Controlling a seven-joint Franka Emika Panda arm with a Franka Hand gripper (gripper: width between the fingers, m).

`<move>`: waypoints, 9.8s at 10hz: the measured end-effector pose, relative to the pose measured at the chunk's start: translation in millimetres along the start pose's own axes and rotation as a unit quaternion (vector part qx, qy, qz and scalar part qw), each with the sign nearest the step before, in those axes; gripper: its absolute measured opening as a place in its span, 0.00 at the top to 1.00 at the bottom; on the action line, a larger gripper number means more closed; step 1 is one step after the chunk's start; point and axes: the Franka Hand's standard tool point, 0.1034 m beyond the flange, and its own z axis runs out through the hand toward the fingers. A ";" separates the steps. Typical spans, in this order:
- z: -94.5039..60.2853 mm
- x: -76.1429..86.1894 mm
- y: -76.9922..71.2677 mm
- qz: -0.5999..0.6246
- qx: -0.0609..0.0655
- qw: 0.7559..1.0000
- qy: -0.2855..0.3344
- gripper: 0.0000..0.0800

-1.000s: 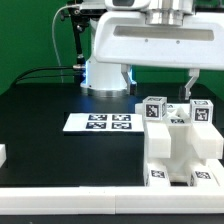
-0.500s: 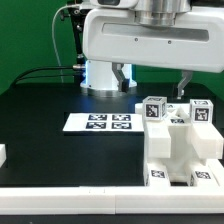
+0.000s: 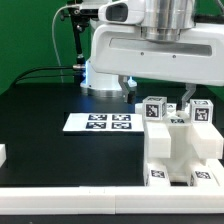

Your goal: Assemble chair

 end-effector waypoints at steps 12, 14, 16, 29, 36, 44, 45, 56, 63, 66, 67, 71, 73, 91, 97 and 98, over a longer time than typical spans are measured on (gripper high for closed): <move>0.9 2.9 -4.9 0.537 0.048 0.842 0.004 0.65; 1.7 3.4 -2.8 0.630 0.072 0.773 -0.018 0.65; 2.2 1.7 -3.7 0.615 0.068 0.785 -0.018 0.65; -1.4 3.1 -8.0 0.152 0.032 0.988 0.019 0.58; 0.6 4.0 -7.0 0.545 0.095 0.833 0.016 0.65; -1.0 10.4 2.2 0.431 0.118 0.894 0.034 0.20; -0.5 10.3 3.3 0.346 0.111 0.931 0.028 0.20; 10.7 13.9 0.9 0.226 0.064 0.972 0.026 0.65; 12.4 7.2 5.9 0.680 0.080 0.729 -0.021 0.65; 14.6 6.0 6.4 0.693 0.077 0.717 -0.023 0.54; 14.0 6.4 6.1 0.668 0.077 0.740 -0.020 0.37; 10.8 9.1 2.1 0.418 0.083 0.905 0.000 0.19; 11.1 9.2 2.8 0.359 0.082 0.930 0.006 0.19; 13.8 6.3 -5.4 0.726 0.084 0.682 -0.039 0.67; 12.1 8.4 -3.6 0.489 0.093 0.867 -0.012 0.21; 12.2 8.5 -3.4 0.471 0.093 0.877 -0.010 0.19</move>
Offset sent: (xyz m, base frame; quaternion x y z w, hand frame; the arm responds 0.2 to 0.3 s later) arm 0.0000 0.0000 0.0000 0.0000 0.0000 0.1296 0.9916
